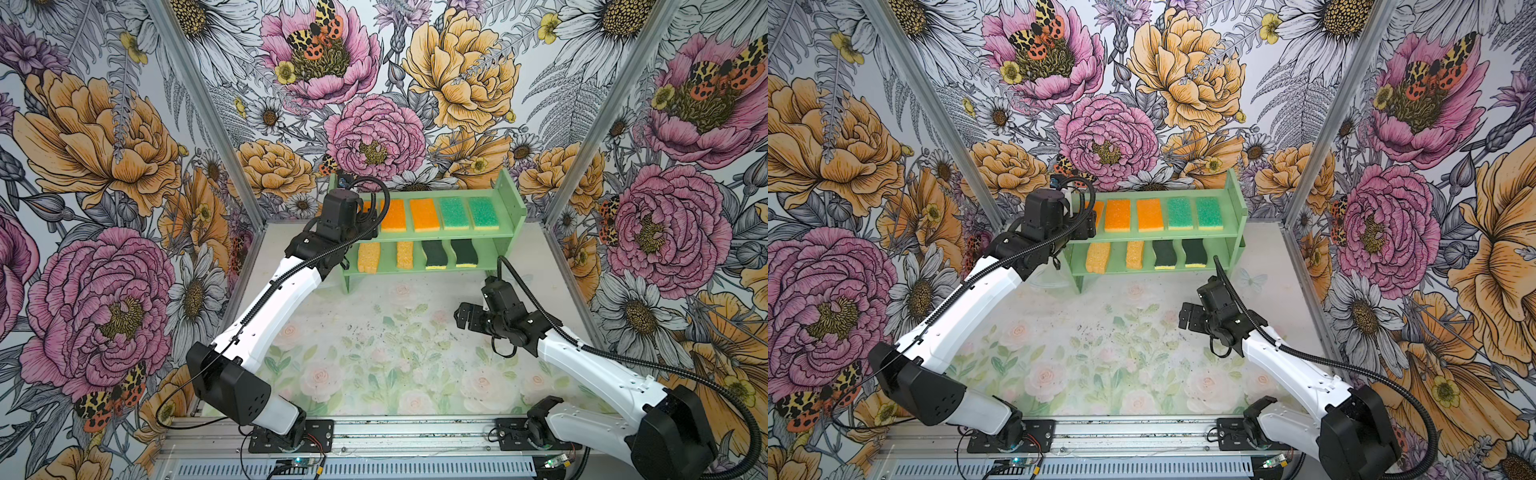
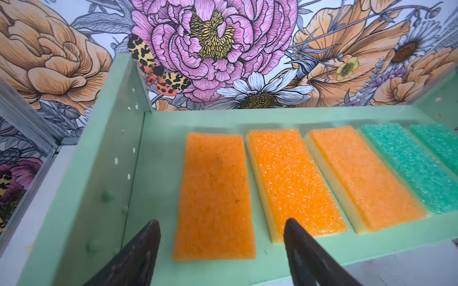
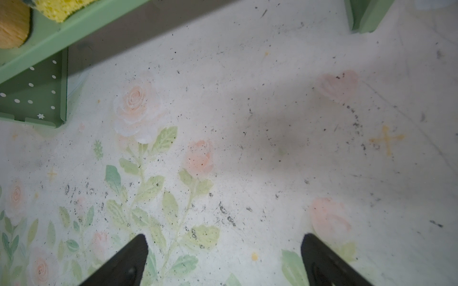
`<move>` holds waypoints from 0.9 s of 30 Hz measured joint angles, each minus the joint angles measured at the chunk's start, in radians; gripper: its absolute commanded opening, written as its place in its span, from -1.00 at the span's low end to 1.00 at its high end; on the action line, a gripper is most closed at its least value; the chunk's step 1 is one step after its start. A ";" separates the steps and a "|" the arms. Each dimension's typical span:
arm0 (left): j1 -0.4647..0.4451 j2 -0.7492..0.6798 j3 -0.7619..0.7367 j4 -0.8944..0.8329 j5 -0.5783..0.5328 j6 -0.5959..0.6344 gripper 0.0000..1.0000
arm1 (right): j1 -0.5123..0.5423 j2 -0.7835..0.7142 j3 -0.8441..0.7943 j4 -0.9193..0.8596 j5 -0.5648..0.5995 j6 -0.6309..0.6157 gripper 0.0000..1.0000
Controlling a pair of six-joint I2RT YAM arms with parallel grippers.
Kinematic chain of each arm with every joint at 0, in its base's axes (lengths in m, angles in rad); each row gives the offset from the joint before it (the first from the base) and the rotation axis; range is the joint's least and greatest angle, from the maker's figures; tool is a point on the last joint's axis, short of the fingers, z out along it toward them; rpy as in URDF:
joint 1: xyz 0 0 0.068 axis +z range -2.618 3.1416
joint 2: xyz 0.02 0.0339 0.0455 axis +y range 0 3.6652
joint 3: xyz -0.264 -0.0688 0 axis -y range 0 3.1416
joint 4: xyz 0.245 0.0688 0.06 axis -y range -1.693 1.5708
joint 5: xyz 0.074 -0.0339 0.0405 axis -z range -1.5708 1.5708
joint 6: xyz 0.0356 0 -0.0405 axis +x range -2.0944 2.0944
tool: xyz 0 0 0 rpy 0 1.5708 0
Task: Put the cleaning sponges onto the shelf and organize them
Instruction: 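Withdraw the left gripper from the shelf toward the table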
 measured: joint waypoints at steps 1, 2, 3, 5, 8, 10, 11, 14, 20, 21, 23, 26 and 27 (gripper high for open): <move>-0.006 -0.005 -0.014 0.011 0.007 0.003 0.68 | 0.000 0.000 0.000 0.000 0.000 0.000 0.97; -0.013 -0.009 -0.027 0.019 0.013 0.009 0.71 | 0.000 0.001 0.000 0.000 0.000 0.000 0.97; -0.021 -0.014 -0.040 0.026 0.018 0.015 0.74 | 0.000 0.001 0.000 0.000 0.000 0.002 0.97; -0.038 -0.026 -0.065 0.037 0.025 0.026 0.85 | 0.000 0.003 0.000 0.000 0.000 0.003 0.97; -0.061 -0.057 -0.116 0.064 0.026 0.035 0.98 | 0.000 0.004 0.000 0.000 0.000 0.003 0.97; -0.069 -0.084 -0.156 0.080 0.026 0.036 0.98 | 0.000 0.004 0.000 0.000 0.000 0.003 0.97; -0.070 -0.098 -0.175 0.090 0.026 0.036 0.98 | 0.000 0.005 0.000 0.000 0.000 0.003 0.97; -0.069 -0.151 -0.243 0.118 0.030 0.036 0.98 | 0.000 0.006 0.000 0.000 -0.001 0.003 0.97; -0.069 -0.259 -0.362 0.187 0.093 0.035 0.97 | 0.000 0.019 0.000 0.001 -0.007 0.003 0.97; -0.069 -0.275 -0.383 0.203 0.106 0.035 0.98 | 0.000 0.019 0.000 0.001 -0.007 0.004 0.97; -0.069 -0.298 -0.420 0.224 0.129 0.035 0.98 | 0.000 0.019 0.000 0.004 -0.008 0.006 0.97; -0.069 -0.308 -0.453 0.232 0.161 0.035 0.98 | 0.000 0.019 0.000 0.005 -0.008 0.009 0.97; -0.069 -0.308 -0.460 0.232 0.171 0.035 0.98 | 0.000 0.019 0.000 0.005 -0.008 0.010 0.97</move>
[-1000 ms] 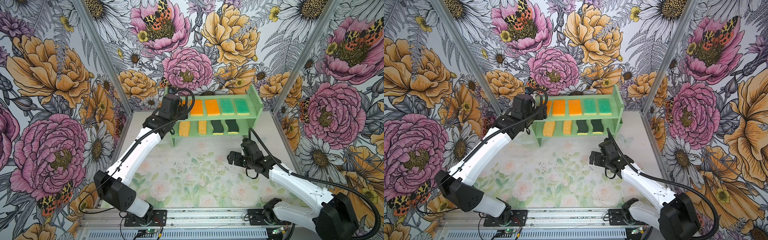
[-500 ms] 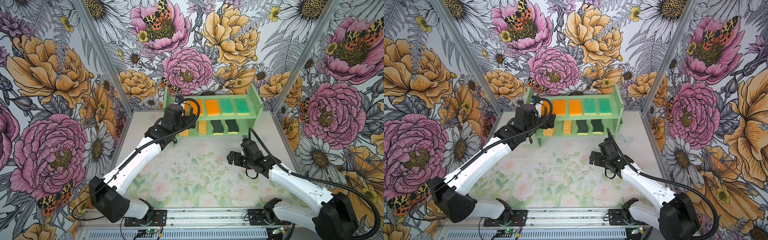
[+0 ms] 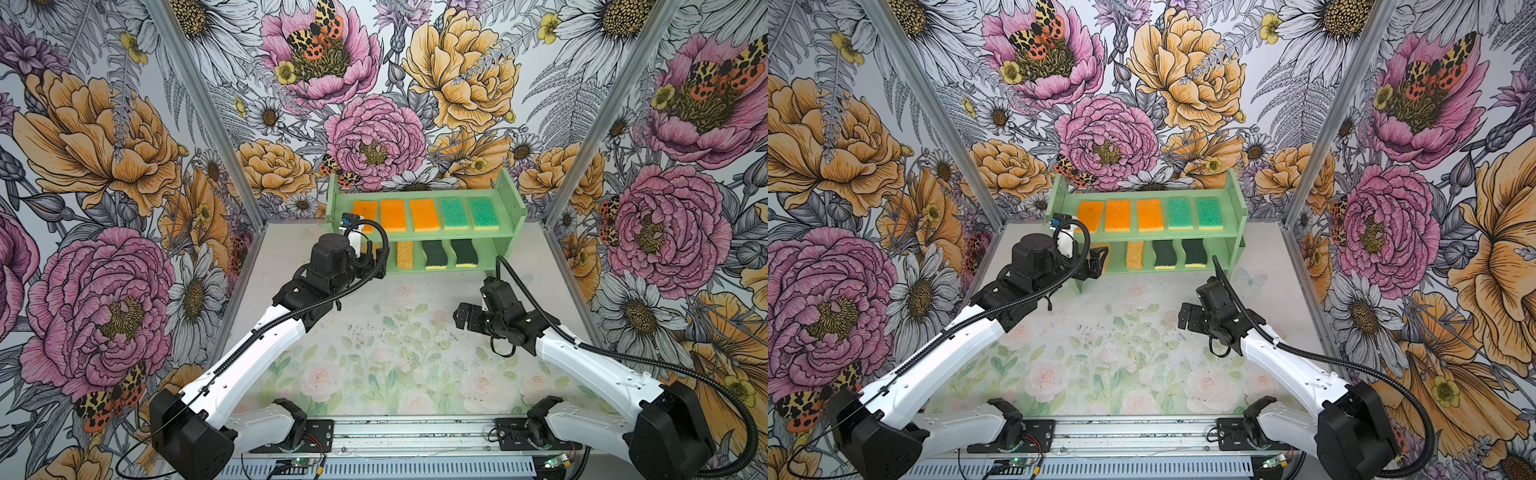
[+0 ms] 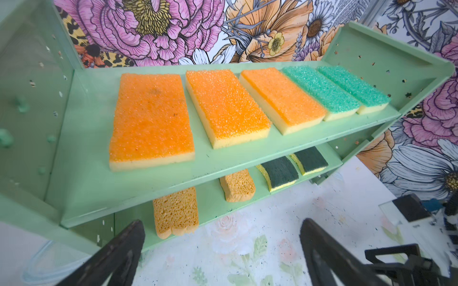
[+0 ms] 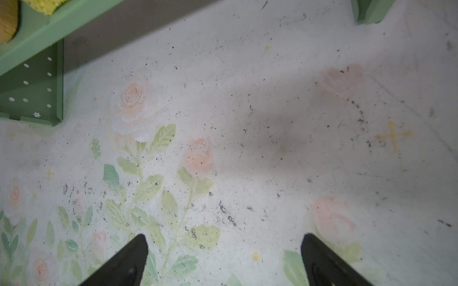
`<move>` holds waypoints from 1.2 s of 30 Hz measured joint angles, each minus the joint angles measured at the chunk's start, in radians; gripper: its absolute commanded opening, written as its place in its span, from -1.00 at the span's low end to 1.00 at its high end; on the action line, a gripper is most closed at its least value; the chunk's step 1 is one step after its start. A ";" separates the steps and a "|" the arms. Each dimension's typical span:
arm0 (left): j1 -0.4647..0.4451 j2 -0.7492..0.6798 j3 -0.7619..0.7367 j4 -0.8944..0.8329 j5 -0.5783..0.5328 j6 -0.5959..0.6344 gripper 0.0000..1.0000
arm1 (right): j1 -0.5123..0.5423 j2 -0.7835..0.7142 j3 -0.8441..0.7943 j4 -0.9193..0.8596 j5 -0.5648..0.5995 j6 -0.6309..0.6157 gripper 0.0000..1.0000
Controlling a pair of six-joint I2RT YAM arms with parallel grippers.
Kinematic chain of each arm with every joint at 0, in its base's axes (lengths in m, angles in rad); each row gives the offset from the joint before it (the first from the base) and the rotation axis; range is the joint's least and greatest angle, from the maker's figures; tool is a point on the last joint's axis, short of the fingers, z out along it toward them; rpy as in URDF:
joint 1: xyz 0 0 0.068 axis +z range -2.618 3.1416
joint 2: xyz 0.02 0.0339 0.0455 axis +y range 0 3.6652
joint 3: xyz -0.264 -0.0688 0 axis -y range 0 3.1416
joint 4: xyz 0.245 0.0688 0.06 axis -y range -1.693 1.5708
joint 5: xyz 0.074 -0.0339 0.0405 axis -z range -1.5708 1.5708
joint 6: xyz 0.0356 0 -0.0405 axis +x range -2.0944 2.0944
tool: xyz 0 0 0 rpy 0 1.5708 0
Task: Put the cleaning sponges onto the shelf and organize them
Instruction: 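Withdraw the left gripper from the shelf toward the table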
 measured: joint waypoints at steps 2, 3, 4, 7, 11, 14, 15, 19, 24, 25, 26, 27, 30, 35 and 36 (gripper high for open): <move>0.000 -0.003 -0.014 0.002 0.017 0.000 0.98 | 0.000 0.000 0.000 0.002 0.000 0.000 0.97; 0.000 -0.008 -0.024 0.005 0.024 0.000 0.98 | 0.000 0.000 0.000 0.003 0.000 0.000 0.97; 0.000 -0.014 -0.034 0.008 0.031 -0.002 0.98 | 0.000 0.000 0.000 0.003 0.000 0.000 0.97; 0.000 -0.034 -0.062 0.023 0.047 -0.011 0.98 | 0.000 0.000 0.000 0.003 0.000 0.001 0.97; 0.000 -0.050 -0.093 0.042 0.061 -0.020 0.98 | 0.000 0.001 0.000 0.004 -0.003 0.000 0.97; 0.000 -0.054 -0.118 0.053 0.069 -0.035 0.98 | 0.000 0.001 0.000 0.005 -0.003 0.001 0.97; 0.000 -0.054 -0.127 0.054 0.071 -0.042 0.98 | 0.000 0.001 0.000 0.005 -0.003 0.001 0.97; 0.000 -0.055 -0.156 0.059 0.076 -0.062 0.98 | 0.000 0.001 0.000 0.006 -0.004 0.000 0.97; 0.000 -0.076 -0.205 0.063 0.079 -0.079 0.98 | 0.000 0.001 0.000 0.006 -0.007 -0.003 0.97; 0.001 -0.083 -0.215 0.065 0.079 -0.082 0.98 | 0.000 0.001 0.000 0.006 -0.008 -0.004 0.97; 0.001 -0.092 -0.228 0.067 0.079 -0.090 0.98 | 0.000 0.001 0.000 0.006 -0.010 -0.008 0.97; 0.001 -0.101 -0.240 0.069 0.079 -0.093 0.98 | 0.000 0.000 0.000 0.006 -0.010 -0.012 0.97; 0.004 -0.127 -0.277 0.075 0.079 -0.102 0.98 | 0.000 -0.004 0.000 0.006 -0.016 -0.034 0.97; 0.024 -0.171 -0.341 0.084 0.078 -0.119 0.98 | -0.004 -0.029 0.000 0.006 -0.022 -0.087 0.97; 0.029 -0.180 -0.354 0.085 0.078 -0.121 0.98 | -0.006 -0.036 0.001 0.006 -0.022 -0.102 0.97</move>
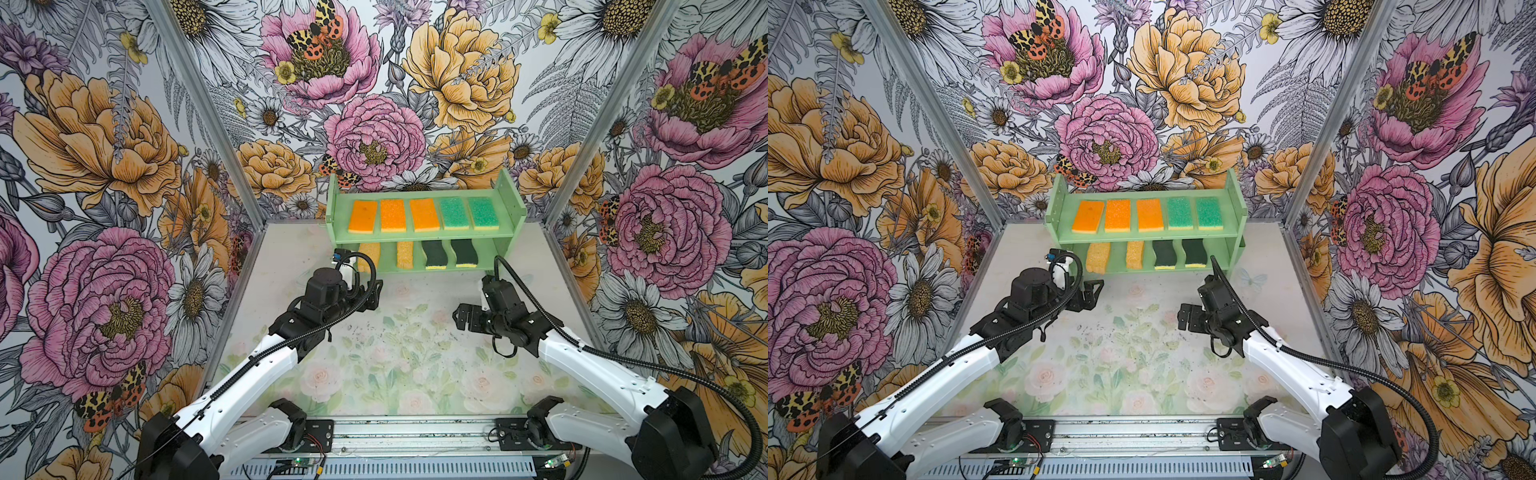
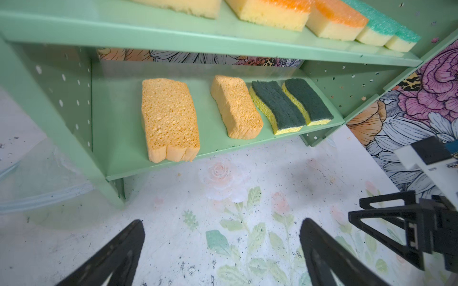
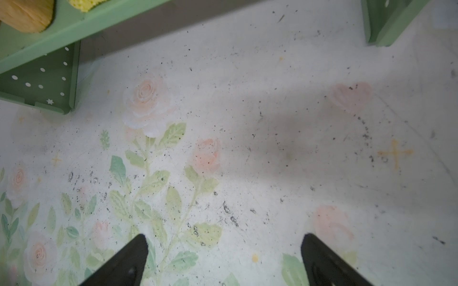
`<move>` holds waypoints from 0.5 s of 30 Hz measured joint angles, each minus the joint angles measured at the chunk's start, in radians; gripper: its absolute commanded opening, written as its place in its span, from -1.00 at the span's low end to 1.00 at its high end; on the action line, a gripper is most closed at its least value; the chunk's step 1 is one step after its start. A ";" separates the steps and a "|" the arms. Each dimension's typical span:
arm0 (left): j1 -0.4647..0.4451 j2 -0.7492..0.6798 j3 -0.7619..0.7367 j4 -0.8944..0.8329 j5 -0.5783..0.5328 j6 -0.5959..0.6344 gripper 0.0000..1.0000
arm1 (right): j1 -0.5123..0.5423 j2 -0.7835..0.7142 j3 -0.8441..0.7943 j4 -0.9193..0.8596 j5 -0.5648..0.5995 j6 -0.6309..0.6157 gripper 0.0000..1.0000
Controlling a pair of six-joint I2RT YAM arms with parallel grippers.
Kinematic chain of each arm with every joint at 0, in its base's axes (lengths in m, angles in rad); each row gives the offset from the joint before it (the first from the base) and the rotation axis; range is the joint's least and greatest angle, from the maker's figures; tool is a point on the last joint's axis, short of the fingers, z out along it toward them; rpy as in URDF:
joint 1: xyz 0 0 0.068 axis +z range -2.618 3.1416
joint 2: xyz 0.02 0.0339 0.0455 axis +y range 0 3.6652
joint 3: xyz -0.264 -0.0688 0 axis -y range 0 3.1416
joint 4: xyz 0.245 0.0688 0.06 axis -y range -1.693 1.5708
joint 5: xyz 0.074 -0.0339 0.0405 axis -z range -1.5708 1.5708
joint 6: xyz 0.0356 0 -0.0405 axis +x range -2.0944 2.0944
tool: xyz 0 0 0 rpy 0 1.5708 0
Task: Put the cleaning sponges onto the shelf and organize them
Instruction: 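Withdraw the left gripper from the shelf toward the table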
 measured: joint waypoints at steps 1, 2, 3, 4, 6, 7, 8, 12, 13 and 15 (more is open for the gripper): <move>0.004 -0.009 -0.011 0.001 0.000 -0.002 0.98 | 0.000 -0.006 0.001 -0.001 0.000 -0.013 0.97; 0.008 -0.019 -0.022 0.001 0.000 -0.003 0.98 | 0.000 -0.012 0.005 -0.003 -0.002 -0.029 0.97; 0.013 -0.031 -0.034 0.003 -0.001 -0.003 0.98 | -0.003 -0.019 0.011 -0.004 -0.003 -0.046 0.97; 0.018 -0.039 -0.042 0.005 -0.002 -0.003 0.98 | -0.005 -0.024 0.017 -0.005 -0.003 -0.061 0.97; 0.032 -0.061 -0.060 0.006 -0.004 -0.003 0.98 | -0.008 -0.040 0.034 -0.010 -0.003 -0.097 0.97; 0.039 -0.070 -0.066 0.006 -0.004 -0.003 0.98 | -0.011 -0.048 0.044 -0.014 -0.002 -0.113 0.97; 0.046 -0.079 -0.071 0.006 -0.004 -0.002 0.98 | -0.013 -0.058 0.055 -0.017 0.001 -0.130 0.97; 0.077 -0.112 -0.087 0.009 -0.004 0.008 0.98 | -0.020 -0.096 0.087 -0.029 0.024 -0.195 0.97; 0.085 -0.121 -0.093 0.013 -0.004 0.018 0.98 | -0.023 -0.103 0.089 -0.030 0.032 -0.209 0.97; 0.097 -0.145 -0.114 0.022 -0.004 0.043 0.98 | -0.031 -0.119 0.089 -0.038 0.053 -0.245 0.97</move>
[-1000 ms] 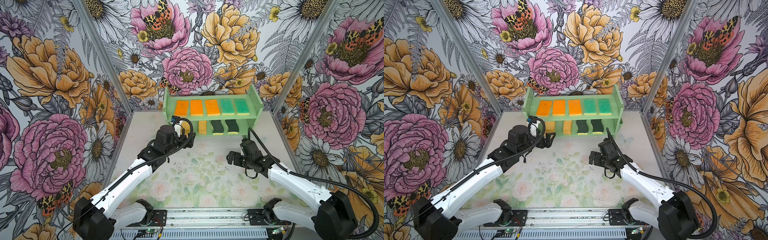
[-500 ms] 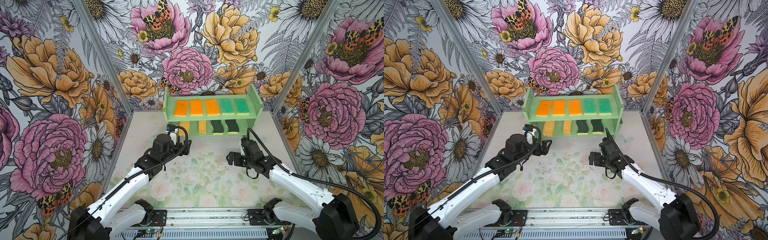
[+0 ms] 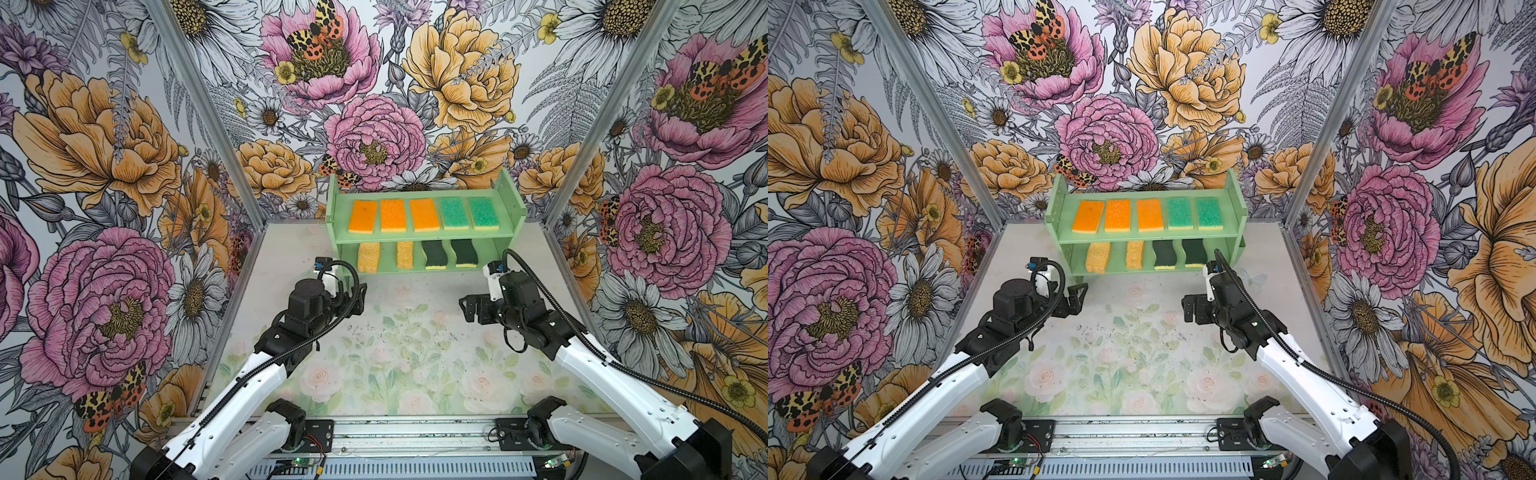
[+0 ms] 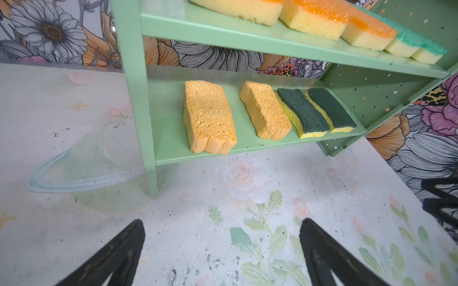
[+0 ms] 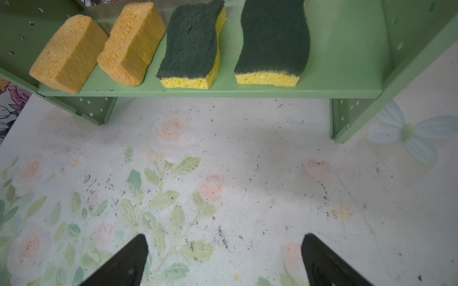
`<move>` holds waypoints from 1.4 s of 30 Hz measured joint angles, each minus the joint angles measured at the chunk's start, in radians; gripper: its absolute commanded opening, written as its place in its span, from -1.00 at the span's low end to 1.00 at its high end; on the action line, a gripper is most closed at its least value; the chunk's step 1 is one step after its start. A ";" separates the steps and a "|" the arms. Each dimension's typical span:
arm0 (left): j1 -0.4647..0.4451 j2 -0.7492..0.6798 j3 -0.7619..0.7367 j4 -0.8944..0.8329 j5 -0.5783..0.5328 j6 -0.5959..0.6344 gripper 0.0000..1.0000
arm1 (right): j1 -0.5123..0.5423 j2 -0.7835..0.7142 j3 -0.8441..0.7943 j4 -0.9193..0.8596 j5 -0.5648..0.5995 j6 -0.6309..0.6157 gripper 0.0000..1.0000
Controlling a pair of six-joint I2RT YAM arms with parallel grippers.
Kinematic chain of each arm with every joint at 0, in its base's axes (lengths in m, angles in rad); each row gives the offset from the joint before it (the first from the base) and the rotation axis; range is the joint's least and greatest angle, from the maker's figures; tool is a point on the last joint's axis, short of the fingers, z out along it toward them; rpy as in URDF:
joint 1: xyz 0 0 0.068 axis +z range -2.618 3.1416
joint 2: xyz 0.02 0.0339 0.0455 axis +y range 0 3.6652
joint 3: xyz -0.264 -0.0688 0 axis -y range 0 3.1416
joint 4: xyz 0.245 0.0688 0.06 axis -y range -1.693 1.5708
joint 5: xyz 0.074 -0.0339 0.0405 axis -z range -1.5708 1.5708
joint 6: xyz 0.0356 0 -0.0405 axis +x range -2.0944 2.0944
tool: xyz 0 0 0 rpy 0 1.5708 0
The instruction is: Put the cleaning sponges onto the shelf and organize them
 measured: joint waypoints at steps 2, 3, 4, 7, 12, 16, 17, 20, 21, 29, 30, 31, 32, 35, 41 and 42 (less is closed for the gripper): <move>0.004 -0.025 -0.025 0.012 -0.013 0.010 0.98 | -0.009 -0.010 0.000 -0.004 0.022 -0.034 0.98; 0.007 -0.038 -0.040 0.021 -0.022 0.012 0.98 | -0.015 -0.015 0.000 -0.005 0.032 -0.051 0.98; 0.010 -0.049 -0.052 0.029 -0.029 0.013 0.98 | -0.023 -0.019 0.000 -0.006 0.038 -0.067 0.98; 0.032 -0.071 -0.093 0.060 -0.034 0.017 0.98 | -0.054 -0.034 0.004 -0.011 0.059 -0.111 0.99; 0.084 -0.076 -0.134 0.105 -0.049 0.027 0.98 | -0.115 -0.056 0.006 -0.011 0.081 -0.167 0.99; 0.146 -0.069 -0.152 0.172 -0.088 0.054 0.98 | -0.162 -0.059 0.006 -0.011 0.087 -0.197 0.99; 0.165 -0.067 -0.161 0.199 -0.101 0.067 0.98 | -0.172 -0.061 0.006 -0.009 0.088 -0.204 0.99; 0.221 -0.068 -0.195 0.278 -0.151 0.119 0.98 | -0.190 -0.074 0.005 0.008 0.087 -0.216 0.99; 0.238 -0.067 -0.204 0.297 -0.159 0.132 0.98 | -0.194 -0.080 0.003 0.018 0.087 -0.223 0.99; 0.382 0.032 -0.307 0.550 -0.147 0.219 0.98 | -0.234 -0.145 -0.083 0.137 0.108 -0.264 0.99; 0.396 0.058 -0.323 0.588 -0.134 0.226 0.98 | -0.241 -0.151 -0.099 0.159 0.111 -0.267 0.99; 0.413 0.092 -0.341 0.628 -0.115 0.233 0.98 | -0.251 -0.154 -0.115 0.180 0.111 -0.268 0.99; 0.424 0.117 -0.350 0.651 -0.101 0.236 0.98 | -0.259 -0.156 -0.127 0.197 0.111 -0.268 0.99; 0.448 0.189 -0.363 0.711 -0.060 0.250 0.98 | -0.292 -0.153 -0.148 0.249 0.110 -0.274 0.99; 0.454 0.270 -0.365 0.840 -0.019 0.277 0.98 | -0.344 -0.136 -0.242 0.467 0.102 -0.291 0.99; 0.457 0.285 -0.368 0.863 -0.013 0.280 0.98 | -0.354 -0.125 -0.282 0.531 0.098 -0.293 0.99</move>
